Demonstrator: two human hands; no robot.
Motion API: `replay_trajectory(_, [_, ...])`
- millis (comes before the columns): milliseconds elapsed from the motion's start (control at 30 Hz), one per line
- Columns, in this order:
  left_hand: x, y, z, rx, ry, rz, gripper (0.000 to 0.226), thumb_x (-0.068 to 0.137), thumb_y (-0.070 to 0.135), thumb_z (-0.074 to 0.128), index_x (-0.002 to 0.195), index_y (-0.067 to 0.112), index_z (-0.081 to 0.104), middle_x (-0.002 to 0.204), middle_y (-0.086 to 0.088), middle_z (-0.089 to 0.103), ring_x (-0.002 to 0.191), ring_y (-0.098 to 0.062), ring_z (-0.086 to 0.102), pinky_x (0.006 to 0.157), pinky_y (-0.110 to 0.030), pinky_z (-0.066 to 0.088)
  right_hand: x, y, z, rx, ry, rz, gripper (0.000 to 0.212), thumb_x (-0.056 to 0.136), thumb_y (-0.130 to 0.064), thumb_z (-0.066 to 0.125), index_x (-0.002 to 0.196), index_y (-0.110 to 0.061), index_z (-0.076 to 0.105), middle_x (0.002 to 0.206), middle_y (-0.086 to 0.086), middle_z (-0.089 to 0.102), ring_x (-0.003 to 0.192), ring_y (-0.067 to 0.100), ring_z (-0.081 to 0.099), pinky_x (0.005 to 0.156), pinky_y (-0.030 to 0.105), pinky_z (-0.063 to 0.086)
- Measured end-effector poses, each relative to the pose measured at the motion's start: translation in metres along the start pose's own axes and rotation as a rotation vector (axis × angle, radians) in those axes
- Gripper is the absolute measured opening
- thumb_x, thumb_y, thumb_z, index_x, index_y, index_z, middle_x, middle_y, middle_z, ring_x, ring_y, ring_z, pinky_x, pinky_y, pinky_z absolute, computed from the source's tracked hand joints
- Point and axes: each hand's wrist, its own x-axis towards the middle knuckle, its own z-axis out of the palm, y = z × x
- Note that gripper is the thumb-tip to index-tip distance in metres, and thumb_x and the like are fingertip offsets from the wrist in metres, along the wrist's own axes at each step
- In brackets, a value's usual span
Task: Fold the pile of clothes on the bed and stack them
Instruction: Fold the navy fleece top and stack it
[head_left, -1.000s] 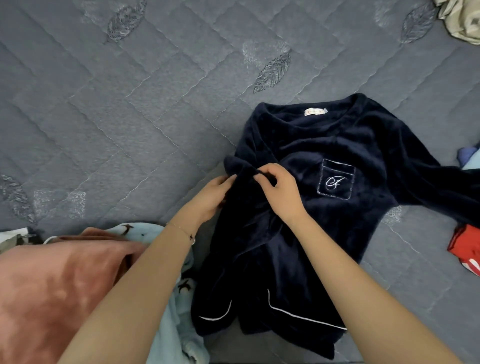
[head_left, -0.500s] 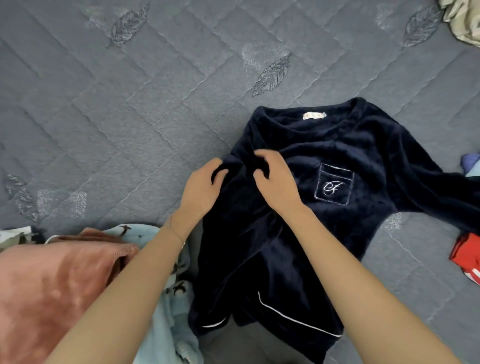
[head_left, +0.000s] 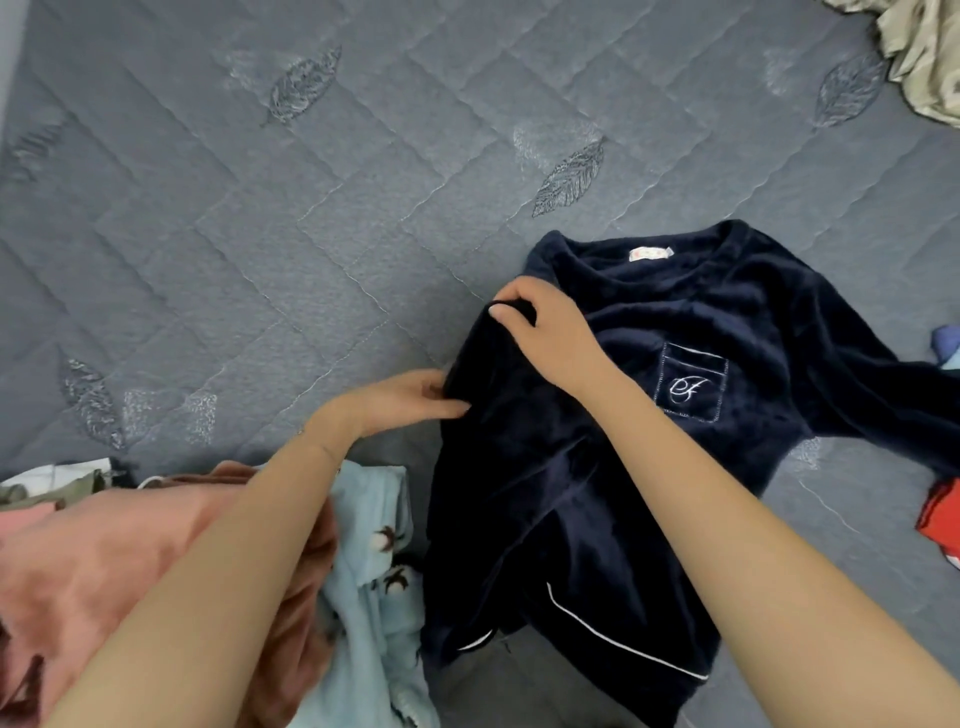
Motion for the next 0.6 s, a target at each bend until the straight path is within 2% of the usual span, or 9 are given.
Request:
replay_trajectory(67, [0.003,-0.005,-0.009,0.034,-0.035,0.017,0.029,0.095,0.004,0.056,0.124,0.003,0.058,0.125,-0.010,0.063,0.109,-0.012,0.060,0.100,-0.023,0.045,-0.003,0.006,-0.001,-0.048,0.027,0.050,0.006,0.094,-0.013,0.059,0.093,-0.008,0.063,0.093,-0.002,0.061,0.087,0.005,0.051,0.080,0.007,0.035])
replay_trajectory(133, [0.005,-0.005,-0.018,0.067,0.002,0.058,0.029,0.095,0.003,0.056,0.123,-0.001,0.058,0.124,-0.013,0.063,0.106,-0.013,0.058,0.099,-0.025,0.046,-0.006,0.011,0.001,-0.141,0.010,0.098,0.007,0.095,-0.012,0.056,0.097,-0.007,0.061,0.098,0.003,0.060,0.093,0.014,0.054,0.084,0.017,0.038])
replay_trajectory(200, [0.004,-0.003,-0.025,0.104,0.023,0.092,0.028,0.095,0.004,0.057,0.122,-0.004,0.058,0.116,-0.012,0.064,0.102,-0.014,0.057,0.095,-0.032,0.046,-0.008,0.008,0.005,-0.208,-0.035,0.098,0.012,0.095,-0.010,0.055,0.105,-0.007,0.062,0.104,0.005,0.059,0.102,0.020,0.054,0.093,0.024,0.038])
replay_trajectory(267, [-0.001,0.001,-0.034,0.124,0.054,0.150,0.024,0.095,0.008,0.059,0.116,-0.002,0.061,0.106,-0.008,0.066,0.097,-0.012,0.058,0.091,-0.032,0.046,-0.006,-0.004,0.012,-0.227,-0.124,0.031,0.024,0.093,-0.013,0.058,0.117,-0.011,0.061,0.110,0.003,0.060,0.109,0.019,0.052,0.104,0.025,0.028])
replay_trajectory(367, [-0.008,0.013,-0.059,0.131,0.111,0.223,0.008,0.090,0.017,0.068,0.094,0.010,0.068,0.078,0.011,0.065,0.074,0.000,0.058,0.068,-0.015,0.047,0.003,-0.028,0.031,-0.231,-0.251,-0.026,0.029,0.094,-0.028,0.058,0.121,-0.018,0.062,0.112,-0.004,0.064,0.109,0.013,0.053,0.110,0.033,0.017])
replay_trajectory(433, [-0.014,0.020,-0.078,0.171,0.102,0.217,0.014,0.088,0.026,0.071,0.091,0.012,0.071,0.070,0.013,0.062,0.065,0.001,0.057,0.059,-0.011,0.043,0.011,-0.039,0.040,-0.246,-0.302,-0.027,0.026,0.095,-0.035,0.058,0.107,-0.014,0.067,0.102,0.000,0.066,0.102,0.017,0.056,0.104,0.032,0.027])
replay_trajectory(500, [-0.018,0.020,-0.094,0.203,0.072,0.191,0.016,0.084,0.030,0.074,0.088,0.014,0.072,0.070,0.010,0.061,0.065,0.000,0.057,0.058,-0.012,0.042,0.018,-0.046,0.045,-0.159,-0.300,-0.008,0.026,0.092,-0.032,0.063,0.088,-0.006,0.066,0.085,0.001,0.059,0.087,0.016,0.054,0.087,0.029,0.039])
replay_trajectory(567, [-0.023,0.014,-0.107,0.150,0.015,0.137,0.013,0.078,0.031,0.078,0.084,0.021,0.072,0.074,0.012,0.067,0.070,0.000,0.062,0.063,-0.012,0.046,0.023,-0.053,0.050,-0.012,-0.232,0.035,0.022,0.089,-0.025,0.069,0.082,-0.005,0.062,0.076,-0.005,0.053,0.075,0.009,0.049,0.073,0.026,0.039])
replay_trajectory(600, [-0.026,0.009,-0.111,0.123,-0.028,0.112,0.016,0.075,0.030,0.079,0.089,0.025,0.072,0.083,0.013,0.072,0.079,0.000,0.066,0.069,-0.012,0.048,0.025,-0.056,0.054,0.053,-0.197,0.058,0.020,0.088,-0.022,0.070,0.081,-0.006,0.060,0.074,-0.006,0.053,0.073,0.007,0.048,0.071,0.026,0.038])
